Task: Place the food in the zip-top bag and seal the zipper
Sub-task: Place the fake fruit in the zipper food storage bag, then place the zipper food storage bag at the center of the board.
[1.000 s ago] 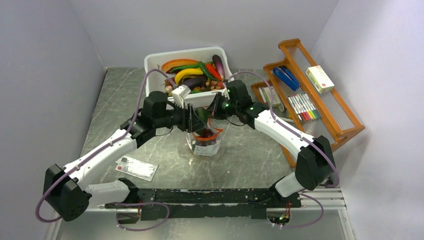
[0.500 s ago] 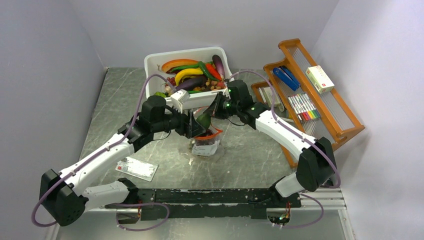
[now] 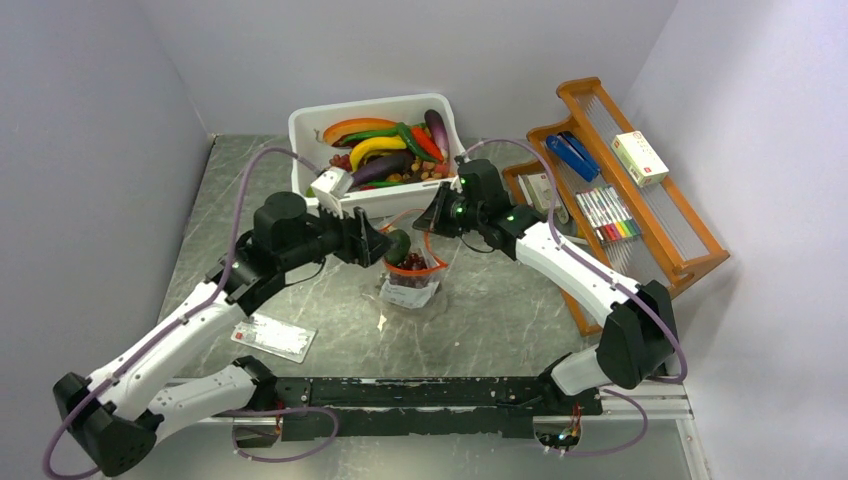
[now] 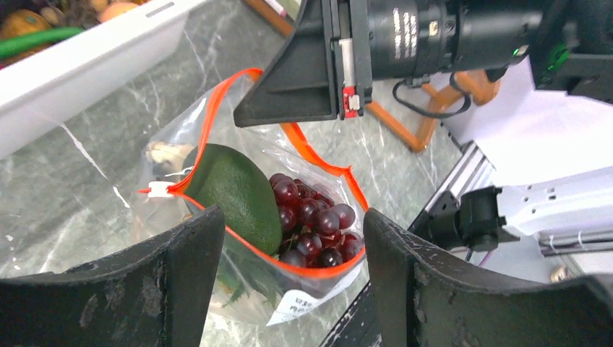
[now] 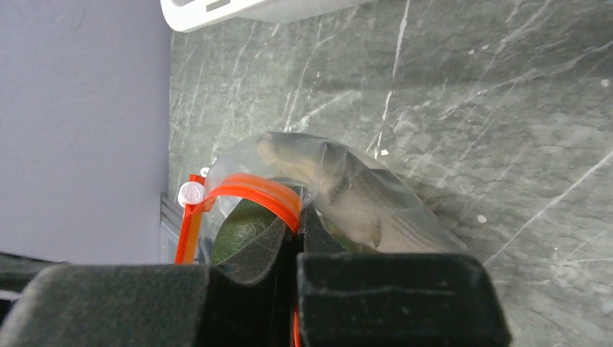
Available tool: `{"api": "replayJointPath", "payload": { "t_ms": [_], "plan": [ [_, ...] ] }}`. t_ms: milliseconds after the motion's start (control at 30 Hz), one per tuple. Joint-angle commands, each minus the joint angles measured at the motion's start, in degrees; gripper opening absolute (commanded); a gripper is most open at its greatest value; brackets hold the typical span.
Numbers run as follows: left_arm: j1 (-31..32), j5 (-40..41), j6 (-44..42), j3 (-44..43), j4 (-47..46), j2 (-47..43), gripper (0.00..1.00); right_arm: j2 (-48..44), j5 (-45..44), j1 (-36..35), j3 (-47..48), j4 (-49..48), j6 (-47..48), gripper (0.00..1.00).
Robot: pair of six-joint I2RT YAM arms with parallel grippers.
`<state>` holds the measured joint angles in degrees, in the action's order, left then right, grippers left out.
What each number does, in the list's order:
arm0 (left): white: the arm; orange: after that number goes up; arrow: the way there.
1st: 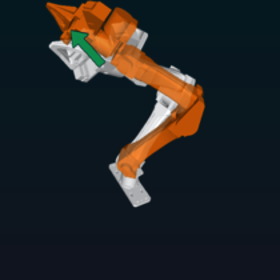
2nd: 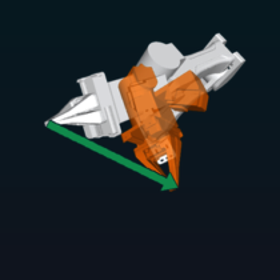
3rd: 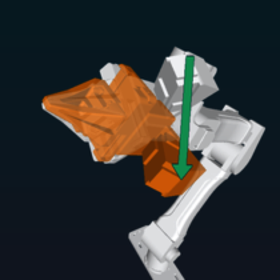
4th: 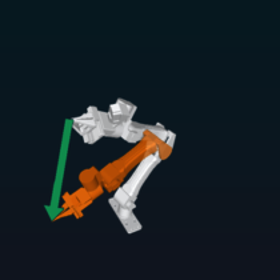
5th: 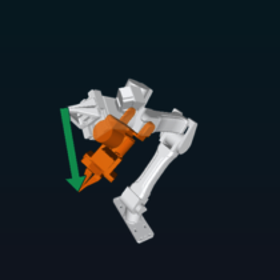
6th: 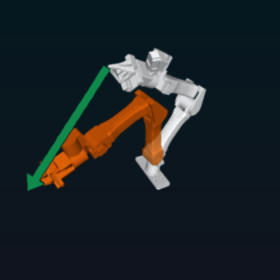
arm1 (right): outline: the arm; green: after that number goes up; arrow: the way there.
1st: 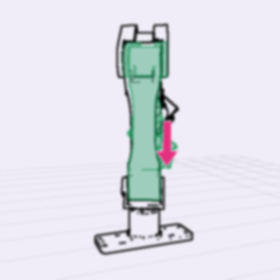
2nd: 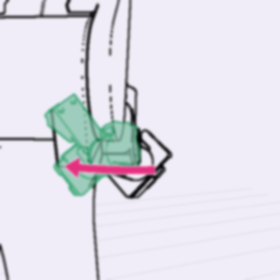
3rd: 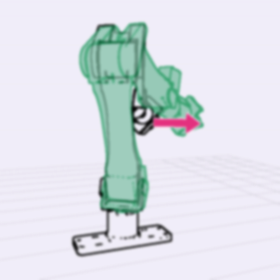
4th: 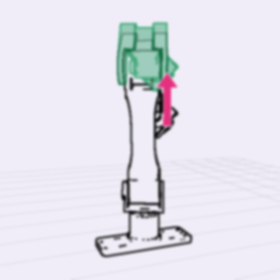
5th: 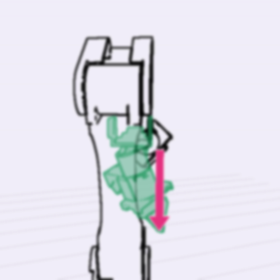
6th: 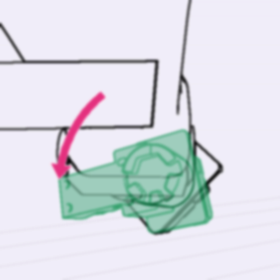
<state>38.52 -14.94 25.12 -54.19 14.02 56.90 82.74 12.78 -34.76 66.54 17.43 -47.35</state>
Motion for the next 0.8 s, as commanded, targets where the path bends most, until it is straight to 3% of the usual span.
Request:
{"api": "replayJointPath", "payload": {
  "t_ms": [0,167,300,367,533,767],
  "plan": [
    [0.4,6.2,2.6,-0.5,1.4,-4.3,0.69,-1.1,-2.7,0.2,1.5,0.6,1.8,0.00],
    [0.4,7.3,3.3,2.1,5.3,-6.3,0.57,-3.1,-6.3,0.2,0.4,1.7,2.2,0.00],
    [0.4,6.8,6.3,8.3,6.4,-7.8,0.41,-5.4,-10.0,1.0,-0.5,4.0,2.2,0.00],
    [0.4,6.9,7.9,11.4,6.1,-9.1,0.38,-6.7,-11.1,1.9,-1.4,5.1,2.3,0.00],
    [0.5,1.1,9.5,16.2,0.3,-10.5,0.41,-10.5,-11.9,4.3,-5.2,6.1,1.6,0.00],
    [1.9,-7.0,12.0,16.6,-15.1,-9.4,0.64,-14.7,-7.5,5.1,-8.1,6.2,-2.5,0.00]
  ]
}}
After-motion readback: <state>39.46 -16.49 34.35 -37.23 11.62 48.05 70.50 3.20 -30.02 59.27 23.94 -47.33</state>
